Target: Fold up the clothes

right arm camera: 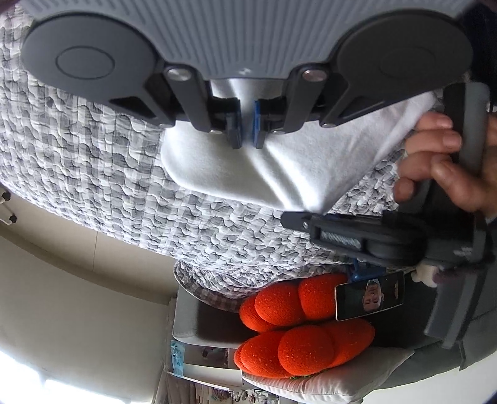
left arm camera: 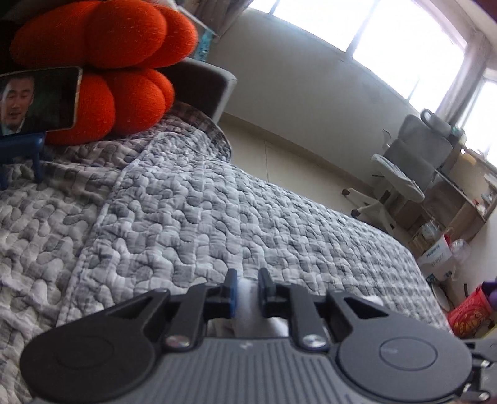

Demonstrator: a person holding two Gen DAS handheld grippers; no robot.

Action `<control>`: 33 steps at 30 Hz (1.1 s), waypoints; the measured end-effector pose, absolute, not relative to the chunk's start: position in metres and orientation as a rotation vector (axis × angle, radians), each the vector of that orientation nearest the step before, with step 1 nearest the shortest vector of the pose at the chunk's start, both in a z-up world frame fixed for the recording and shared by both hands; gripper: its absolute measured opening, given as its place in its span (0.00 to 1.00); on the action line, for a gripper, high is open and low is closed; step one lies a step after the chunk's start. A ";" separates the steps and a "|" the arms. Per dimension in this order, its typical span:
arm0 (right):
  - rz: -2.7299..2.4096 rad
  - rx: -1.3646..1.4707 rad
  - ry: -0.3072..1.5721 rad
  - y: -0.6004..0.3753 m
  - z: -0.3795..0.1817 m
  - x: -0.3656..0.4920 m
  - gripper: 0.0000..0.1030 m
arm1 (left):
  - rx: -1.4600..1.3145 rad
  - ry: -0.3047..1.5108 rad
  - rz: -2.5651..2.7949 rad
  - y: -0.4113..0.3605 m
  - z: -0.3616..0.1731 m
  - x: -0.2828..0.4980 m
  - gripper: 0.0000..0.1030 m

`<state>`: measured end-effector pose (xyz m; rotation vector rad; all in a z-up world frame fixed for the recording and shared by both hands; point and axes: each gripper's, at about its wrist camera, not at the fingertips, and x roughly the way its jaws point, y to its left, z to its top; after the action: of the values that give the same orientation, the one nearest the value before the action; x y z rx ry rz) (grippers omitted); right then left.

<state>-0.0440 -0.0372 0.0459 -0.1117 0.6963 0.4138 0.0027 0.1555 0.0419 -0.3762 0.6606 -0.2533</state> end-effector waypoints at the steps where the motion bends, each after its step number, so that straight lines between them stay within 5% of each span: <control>1: 0.418 -0.102 0.699 -0.039 0.046 -0.044 0.07 | -0.397 0.653 -0.249 0.159 0.045 0.000 0.21; 8: 0.434 -0.093 0.711 -0.041 0.047 -0.043 0.07 | -0.375 0.491 -0.299 0.165 0.071 -0.053 0.20; 17: 0.459 -0.076 0.712 -0.046 0.051 -0.046 0.08 | -0.170 0.690 -0.289 0.121 0.040 -0.047 0.17; 20: 0.498 -0.091 0.691 -0.047 0.060 -0.057 0.21 | -0.167 0.697 -0.282 0.121 0.040 -0.045 0.17; 33: 0.635 -0.192 0.862 -0.059 0.045 -0.072 0.19 | -0.196 0.664 -0.255 0.127 0.046 -0.052 0.16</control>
<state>-0.0716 -0.0588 0.0445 -0.1915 0.8618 0.6349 -0.0524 0.1274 0.0463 -0.1958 0.6639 -0.2553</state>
